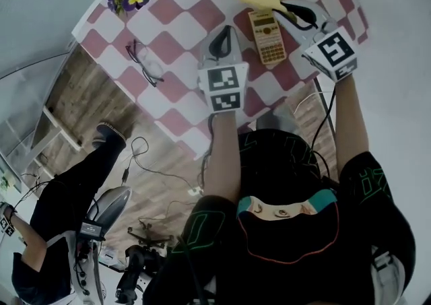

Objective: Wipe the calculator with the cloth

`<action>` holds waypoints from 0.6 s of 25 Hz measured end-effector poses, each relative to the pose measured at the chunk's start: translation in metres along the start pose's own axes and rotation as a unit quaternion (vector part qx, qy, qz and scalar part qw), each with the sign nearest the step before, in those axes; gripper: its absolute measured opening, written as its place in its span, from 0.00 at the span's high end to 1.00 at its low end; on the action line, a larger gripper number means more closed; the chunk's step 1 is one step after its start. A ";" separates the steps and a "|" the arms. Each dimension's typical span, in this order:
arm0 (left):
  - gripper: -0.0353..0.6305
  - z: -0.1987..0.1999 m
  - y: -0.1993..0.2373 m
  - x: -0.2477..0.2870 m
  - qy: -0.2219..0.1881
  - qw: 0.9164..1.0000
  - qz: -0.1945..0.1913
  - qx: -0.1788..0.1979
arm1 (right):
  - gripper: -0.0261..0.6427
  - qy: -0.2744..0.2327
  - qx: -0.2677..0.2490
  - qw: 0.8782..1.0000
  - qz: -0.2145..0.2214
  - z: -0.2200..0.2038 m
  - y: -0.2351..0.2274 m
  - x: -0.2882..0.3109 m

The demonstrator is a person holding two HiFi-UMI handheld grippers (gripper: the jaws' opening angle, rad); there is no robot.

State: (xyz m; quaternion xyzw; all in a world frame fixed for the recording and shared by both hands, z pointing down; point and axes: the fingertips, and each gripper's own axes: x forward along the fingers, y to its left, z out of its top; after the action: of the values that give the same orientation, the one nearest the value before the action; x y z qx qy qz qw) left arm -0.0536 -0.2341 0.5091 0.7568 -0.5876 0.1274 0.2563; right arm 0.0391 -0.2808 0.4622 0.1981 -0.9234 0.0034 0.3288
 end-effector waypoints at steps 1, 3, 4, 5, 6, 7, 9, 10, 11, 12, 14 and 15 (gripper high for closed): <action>0.93 -0.001 -0.001 -0.002 -0.001 1.000 0.006 -0.003 | 0.86 0.008 -0.017 1.000 0.014 -0.002 0.003 0.004; 0.93 -0.003 -0.004 -0.006 -0.003 1.000 0.019 -0.008 | 0.86 0.022 -0.048 0.998 0.039 -0.009 0.009 0.012; 0.93 -0.004 -0.006 -0.008 -0.003 1.000 0.024 -0.010 | 0.86 0.029 -0.063 0.996 0.051 -0.012 0.012 0.016; 0.93 -0.005 -0.008 -0.009 -0.004 0.999 0.030 -0.013 | 0.86 0.035 -0.078 0.994 0.062 -0.016 0.014 0.020; 0.93 -0.006 -0.010 -0.011 -0.005 0.999 0.036 -0.016 | 0.86 0.041 -0.095 0.992 0.072 -0.019 0.015 0.025; 0.93 -0.006 -0.011 -0.012 -0.007 0.999 0.041 -0.018 | 0.86 0.045 -0.113 0.989 0.081 -0.020 0.016 0.030; 0.93 -0.009 -0.015 -0.014 -0.010 0.998 0.050 -0.023 | 0.86 0.055 -0.149 0.983 0.095 -0.024 0.020 0.038; 0.93 -0.011 -0.017 -0.016 -0.010 0.998 0.053 -0.026 | 0.86 0.060 -0.165 0.979 0.102 -0.026 0.022 0.039; 0.93 -0.013 -0.021 -0.017 -0.009 0.998 0.056 -0.029 | 0.86 0.065 -0.178 0.976 0.109 -0.029 0.025 0.040; 0.93 -0.016 -0.024 -0.018 -0.009 0.998 0.058 -0.031 | 0.86 0.070 -0.190 0.973 0.115 -0.031 0.027 0.040; 0.93 -0.021 -0.028 -0.021 -0.008 0.997 0.065 -0.037 | 0.86 0.074 -0.210 0.967 0.124 -0.035 0.032 0.041; 0.93 -0.024 -0.030 -0.022 -0.008 0.997 0.069 -0.041 | 0.86 0.074 -0.218 0.965 0.128 -0.036 0.034 0.041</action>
State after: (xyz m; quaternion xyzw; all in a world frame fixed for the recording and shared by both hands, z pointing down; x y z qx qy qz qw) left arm -0.0287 -0.1984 0.5111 0.7044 -0.6454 0.1144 0.2725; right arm 0.0199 -0.2594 0.5199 0.0010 -0.8927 -0.1412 0.4281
